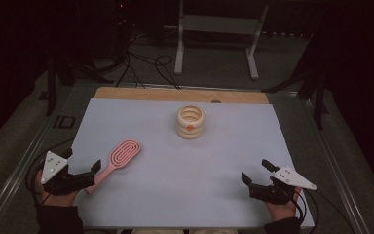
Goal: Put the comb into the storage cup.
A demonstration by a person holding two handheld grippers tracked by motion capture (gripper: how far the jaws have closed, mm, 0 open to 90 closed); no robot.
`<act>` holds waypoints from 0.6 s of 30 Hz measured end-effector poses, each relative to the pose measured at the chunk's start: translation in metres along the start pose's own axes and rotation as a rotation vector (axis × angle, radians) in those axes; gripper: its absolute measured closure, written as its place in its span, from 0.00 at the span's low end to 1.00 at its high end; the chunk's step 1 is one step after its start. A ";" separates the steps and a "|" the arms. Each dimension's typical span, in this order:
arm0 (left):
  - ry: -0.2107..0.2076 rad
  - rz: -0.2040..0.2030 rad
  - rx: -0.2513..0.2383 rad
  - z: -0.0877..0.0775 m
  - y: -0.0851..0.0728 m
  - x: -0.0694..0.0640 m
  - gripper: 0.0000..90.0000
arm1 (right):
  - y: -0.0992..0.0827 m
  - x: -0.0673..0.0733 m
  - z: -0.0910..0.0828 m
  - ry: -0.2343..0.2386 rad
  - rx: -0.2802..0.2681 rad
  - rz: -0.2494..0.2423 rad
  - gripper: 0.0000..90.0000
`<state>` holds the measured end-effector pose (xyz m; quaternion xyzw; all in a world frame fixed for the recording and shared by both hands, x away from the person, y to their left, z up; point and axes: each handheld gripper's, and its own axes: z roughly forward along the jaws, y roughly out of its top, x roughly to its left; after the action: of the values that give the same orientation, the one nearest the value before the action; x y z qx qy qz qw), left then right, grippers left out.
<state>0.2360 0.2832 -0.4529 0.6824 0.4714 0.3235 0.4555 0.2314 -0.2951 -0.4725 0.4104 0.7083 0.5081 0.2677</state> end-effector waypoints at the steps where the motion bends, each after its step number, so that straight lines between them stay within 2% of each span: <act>1: -0.004 0.005 0.006 0.001 0.000 -0.001 0.01 | 0.000 0.000 0.000 -0.001 -0.001 -0.001 0.10; 6: -0.018 0.037 0.027 0.003 0.001 -0.005 0.01 | 0.000 0.000 0.000 -0.002 0.001 0.000 0.10; 10: -0.039 0.033 0.039 0.005 0.001 -0.005 0.01 | -0.001 -0.001 0.000 -0.002 0.002 0.003 0.10; 15: -0.066 0.043 0.103 0.011 0.000 -0.007 0.01 | -0.002 -0.001 0.002 -0.003 0.006 0.002 0.10; 16: -0.066 0.043 0.103 0.011 0.000 -0.007 0.01 | -0.002 -0.001 0.002 -0.003 0.006 0.001 0.10; 18: -0.073 0.060 0.135 0.015 0.000 -0.010 0.01 | -0.002 -0.001 0.001 -0.003 0.004 0.002 0.10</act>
<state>0.2455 0.2692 -0.4588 0.7367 0.4547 0.2792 0.4154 0.2322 -0.2955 -0.4752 0.4123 0.7087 0.5063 0.2673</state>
